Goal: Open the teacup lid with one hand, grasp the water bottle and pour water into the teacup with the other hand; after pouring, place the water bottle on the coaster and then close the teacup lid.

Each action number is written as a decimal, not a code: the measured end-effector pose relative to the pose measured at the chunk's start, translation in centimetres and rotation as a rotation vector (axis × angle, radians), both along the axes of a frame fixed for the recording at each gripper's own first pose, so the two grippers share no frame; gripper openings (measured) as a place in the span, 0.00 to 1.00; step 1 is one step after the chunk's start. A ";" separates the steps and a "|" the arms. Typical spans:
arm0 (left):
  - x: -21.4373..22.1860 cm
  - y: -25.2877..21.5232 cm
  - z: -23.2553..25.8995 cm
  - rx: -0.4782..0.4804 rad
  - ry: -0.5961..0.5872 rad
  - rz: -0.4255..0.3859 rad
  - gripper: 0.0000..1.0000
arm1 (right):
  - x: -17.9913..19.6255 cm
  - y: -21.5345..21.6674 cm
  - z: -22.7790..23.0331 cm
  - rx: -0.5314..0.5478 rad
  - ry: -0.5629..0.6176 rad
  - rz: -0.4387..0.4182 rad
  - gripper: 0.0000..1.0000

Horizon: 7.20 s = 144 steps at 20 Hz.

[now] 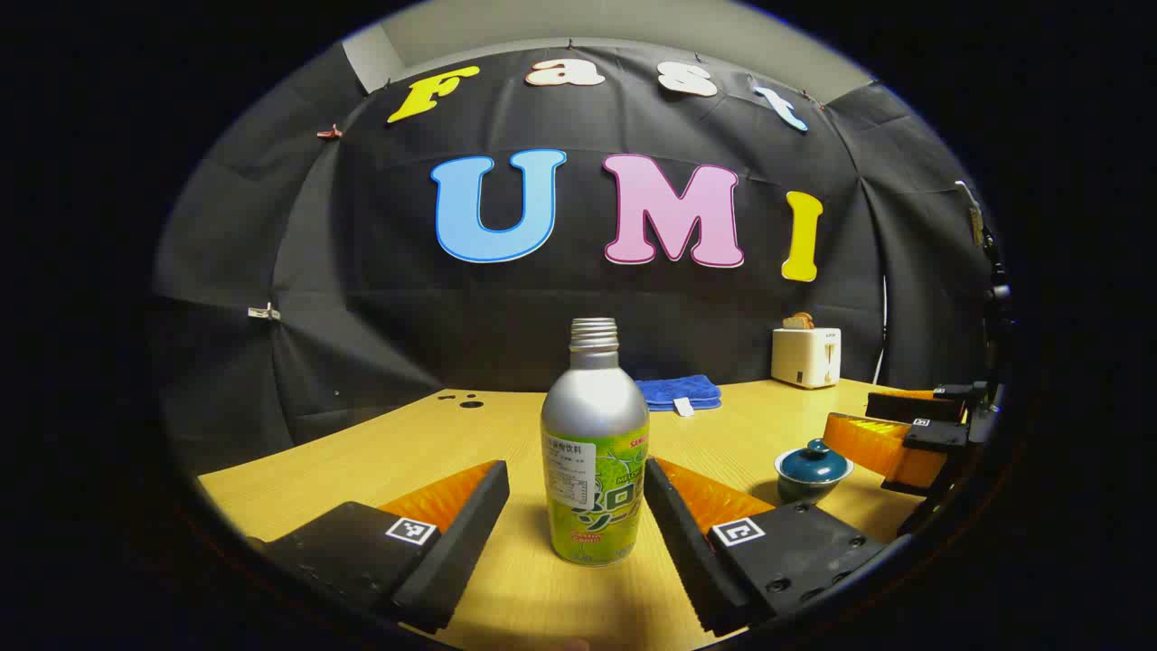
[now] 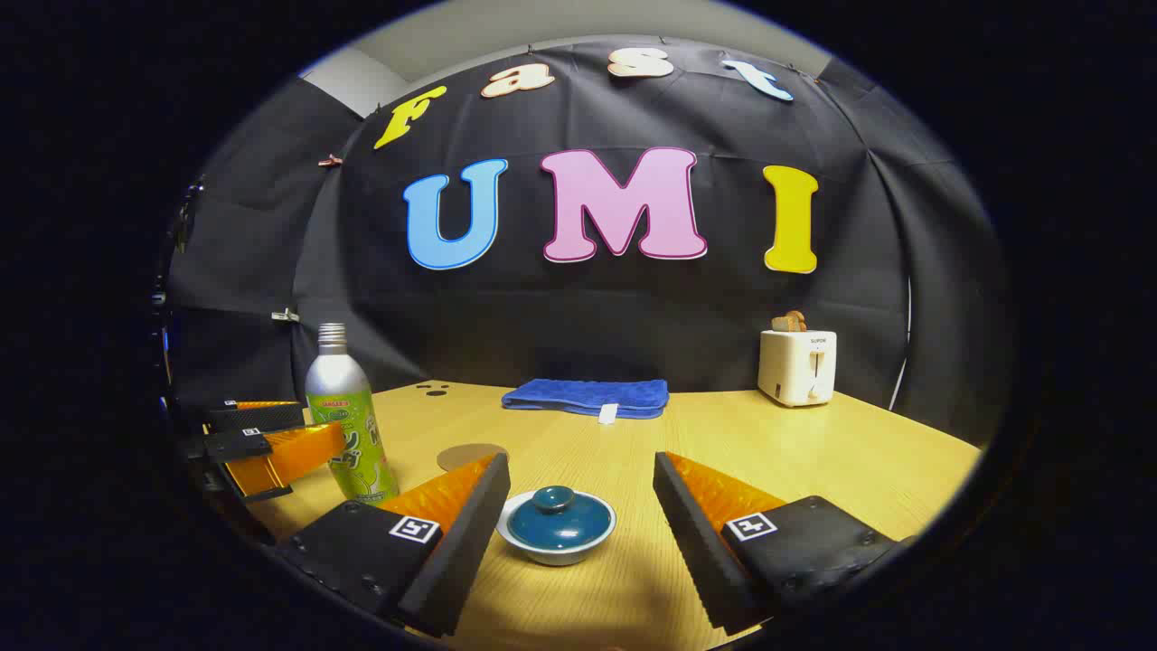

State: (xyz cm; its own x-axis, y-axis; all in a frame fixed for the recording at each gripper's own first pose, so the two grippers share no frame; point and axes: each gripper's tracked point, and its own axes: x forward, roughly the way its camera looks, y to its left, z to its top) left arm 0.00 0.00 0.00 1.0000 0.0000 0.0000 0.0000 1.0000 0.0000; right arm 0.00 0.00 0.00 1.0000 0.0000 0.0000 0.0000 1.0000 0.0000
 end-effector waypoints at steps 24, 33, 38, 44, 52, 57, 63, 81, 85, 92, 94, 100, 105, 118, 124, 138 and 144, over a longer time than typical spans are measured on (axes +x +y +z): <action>0.1 -0.6 0.0 0.000 -0.001 -0.038 0.95 | 2.2 1.0 -2.2 -0.069 0.145 0.045 0.99; 0.1 -0.6 -0.1 0.000 -0.002 -0.038 0.95 | 3.9 1.5 -3.6 -0.124 0.233 0.066 0.60; 0.1 -0.6 0.0 0.000 -0.001 -0.038 0.95 | 3.9 1.6 -3.7 -0.117 0.237 0.070 0.35; 0.1 -0.6 0.0 0.000 -0.001 -0.038 0.95 | 3.9 1.8 -3.5 -0.119 0.225 0.086 0.28; 1.5 -1.0 -0.1 0.001 -0.002 -0.070 0.95 | 2.5 1.1 -0.7 -0.075 0.058 0.068 0.27; 3.7 -0.8 0.0 0.000 -0.002 -0.070 0.95 | 2.2 -0.1 -0.2 -0.002 0.016 0.048 0.27; 5.9 -0.8 -0.1 0.000 0.001 -0.068 0.91 | 2.1 -0.1 -0.1 0.002 0.005 0.083 0.27; 7.2 -8.6 0.5 1.007 0.016 -0.114 0.78 | 2.2 -15.0 0.4 0.000 -0.003 -0.076 0.27; 7.1 -10.1 -0.4 1.265 0.010 -0.152 0.78 | 1.6 -16.7 0.4 -0.001 -0.004 -0.092 0.27; 7.4 -11.6 -1.7 1.596 0.021 -0.250 0.78 | 1.4 -17.5 0.5 -0.003 -0.006 -0.109 0.27; 7.7 -12.0 -1.9 1.656 0.026 -0.267 0.78 | 1.5 -17.5 0.5 -0.003 -0.006 -0.109 0.27; 7.8 -11.8 -1.6 1.801 0.021 -0.270 0.78 | 1.5 -17.5 0.5 -0.002 -0.005 -0.109 0.27; 7.7 -11.8 -1.5 1.892 0.018 -0.253 0.78 | 1.5 -17.5 0.5 -0.002 -0.005 -0.109 0.27; 7.7 -11.8 -0.6 2.052 0.018 -0.266 0.79 | 1.5 -17.6 0.5 -0.002 -0.005 -0.108 0.27; 7.3 -12.3 -0.4 2.141 -0.019 -0.296 0.78 | 1.5 -17.5 0.5 -0.002 -0.005 -0.108 0.27; 7.8 -13.1 1.2 2.348 -0.071 -0.289 0.79 | 1.5 -17.4 0.5 -0.002 -0.005 -0.102 0.27; 7.7 -13.6 1.8 2.383 -0.085 -0.279 0.79 | 1.6 -17.4 0.5 -0.002 -0.005 -0.102 0.27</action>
State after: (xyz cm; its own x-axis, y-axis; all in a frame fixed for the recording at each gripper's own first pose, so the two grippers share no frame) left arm 7.75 -13.62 1.79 0.9743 -0.1395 -0.1769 0.0177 -0.7355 0.6773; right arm 1.55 -17.40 0.47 0.9947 -0.1023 0.0047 0.1023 0.9948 -0.0014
